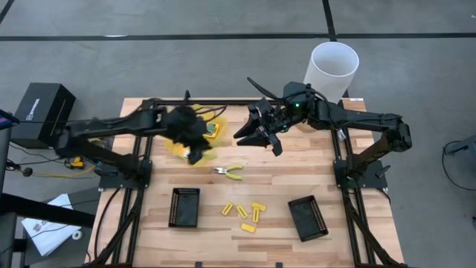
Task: Pick & Place School Supplies
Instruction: Put the green hole puncher into the left black bin
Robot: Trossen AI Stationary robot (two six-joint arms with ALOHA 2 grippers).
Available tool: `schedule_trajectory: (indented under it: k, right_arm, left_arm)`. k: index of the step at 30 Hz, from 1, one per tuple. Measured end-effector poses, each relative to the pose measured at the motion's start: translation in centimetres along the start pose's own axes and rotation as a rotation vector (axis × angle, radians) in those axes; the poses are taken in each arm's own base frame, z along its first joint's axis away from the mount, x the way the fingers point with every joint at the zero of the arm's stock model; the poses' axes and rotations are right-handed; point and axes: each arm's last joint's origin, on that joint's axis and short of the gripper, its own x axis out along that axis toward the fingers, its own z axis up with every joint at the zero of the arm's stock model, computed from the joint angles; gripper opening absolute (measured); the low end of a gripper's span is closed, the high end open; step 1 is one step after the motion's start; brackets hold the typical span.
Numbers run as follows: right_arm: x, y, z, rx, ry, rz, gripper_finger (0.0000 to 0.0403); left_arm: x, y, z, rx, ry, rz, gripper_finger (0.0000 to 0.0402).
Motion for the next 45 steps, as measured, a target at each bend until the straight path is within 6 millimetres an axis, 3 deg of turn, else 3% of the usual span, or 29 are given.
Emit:
schedule_trajectory:
  k: [7,15,23,30,40,45]
  right_arm:
    - [0.0,0.0,0.0,0.001,0.000,0.000,0.0129]
    - [-0.1,-0.2,0.5,0.018,-0.060,-0.061,0.0129]
    - [-0.3,-0.5,1.3,0.065,-0.177,-0.161,0.0129]
    - [-0.3,-0.5,1.3,0.095,-0.194,-0.195,0.0129]
    - [-0.2,-0.5,1.3,0.096,-0.202,-0.213,0.0129]
    - [-0.2,-0.4,1.3,0.096,-0.202,-0.211,0.0129]
  left_arm:
    - [-2.8,-4.0,-2.2,0.221,0.050,-0.161,0.0031]
    - [-2.0,-7.6,-5.5,0.645,0.305,-0.248,0.0031]
    - [-1.2,-8.9,-6.2,0.961,0.313,-0.296,0.0031]
    - [-1.1,-10.4,-6.7,1.117,0.241,-0.356,0.0031]
    - [1.0,-12.1,-12.7,1.271,0.368,-0.471,0.0031]
    - [1.6,-12.5,-13.8,1.282,0.341,-0.490,0.0031]
